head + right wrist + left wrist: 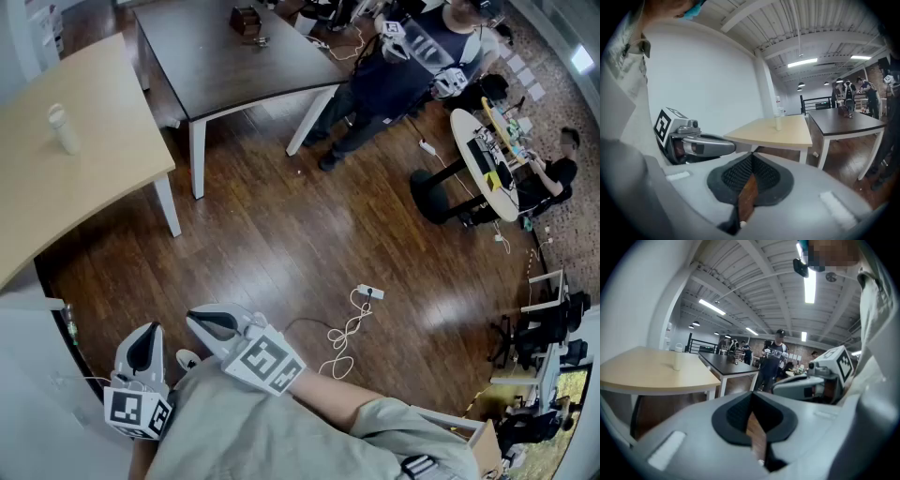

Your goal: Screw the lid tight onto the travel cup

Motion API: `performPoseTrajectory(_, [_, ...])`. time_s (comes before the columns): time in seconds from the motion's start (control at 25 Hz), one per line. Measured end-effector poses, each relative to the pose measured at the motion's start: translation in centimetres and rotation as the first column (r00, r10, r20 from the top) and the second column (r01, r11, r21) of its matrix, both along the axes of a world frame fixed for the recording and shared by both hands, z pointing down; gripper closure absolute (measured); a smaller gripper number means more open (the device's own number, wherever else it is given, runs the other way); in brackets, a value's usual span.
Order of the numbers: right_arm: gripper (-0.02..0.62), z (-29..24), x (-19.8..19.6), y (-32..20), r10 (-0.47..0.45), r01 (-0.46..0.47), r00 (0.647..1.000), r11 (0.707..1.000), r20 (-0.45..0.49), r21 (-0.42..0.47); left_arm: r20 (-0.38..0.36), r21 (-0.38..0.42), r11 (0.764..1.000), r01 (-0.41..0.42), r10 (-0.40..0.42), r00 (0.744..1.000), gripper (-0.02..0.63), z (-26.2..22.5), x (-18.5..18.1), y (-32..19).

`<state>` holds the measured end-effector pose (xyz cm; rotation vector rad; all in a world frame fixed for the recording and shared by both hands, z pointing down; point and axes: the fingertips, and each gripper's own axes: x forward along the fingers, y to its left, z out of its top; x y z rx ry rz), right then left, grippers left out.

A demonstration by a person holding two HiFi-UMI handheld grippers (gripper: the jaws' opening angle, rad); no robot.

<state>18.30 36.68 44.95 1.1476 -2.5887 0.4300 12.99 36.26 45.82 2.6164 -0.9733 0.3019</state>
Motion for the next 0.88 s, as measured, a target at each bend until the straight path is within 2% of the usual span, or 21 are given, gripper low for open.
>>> performPoseTrajectory(0.28, [0.598, -1.0, -3.8, -1.1, 0.027, -0.027, 0.999, 0.999, 0.027, 0.018, -0.026, 0.025, 0.997, 0.079, -0.078, 0.997, 0.604, -1.2, -5.9, -0.7])
performPoseTrajectory(0.6, [0.597, -0.6, -8.4, -2.3, 0.021, -0.021, 1.000, 0.999, 0.007, 0.032, -0.053, 0.033, 0.992, 0.120, -0.118, 0.992, 0.604, -0.8, -10.2, -0.9])
performPoseTrajectory(0.72, [0.598, -0.3, -7.6, -2.2, -0.010, 0.010, 1.000, 0.999, -0.008, 0.032, -0.082, 0.047, 0.985, 0.164, -0.160, 0.984, 0.604, -0.4, -9.7, -1.2])
performPoseTrajectory(0.88, [0.597, -1.2, -7.0, -1.4, -0.044, 0.045, 0.999, 0.998, -0.003, 0.036, -0.063, 0.054, 0.975, 0.213, -0.210, 0.976, 0.604, -1.4, -9.7, 0.0])
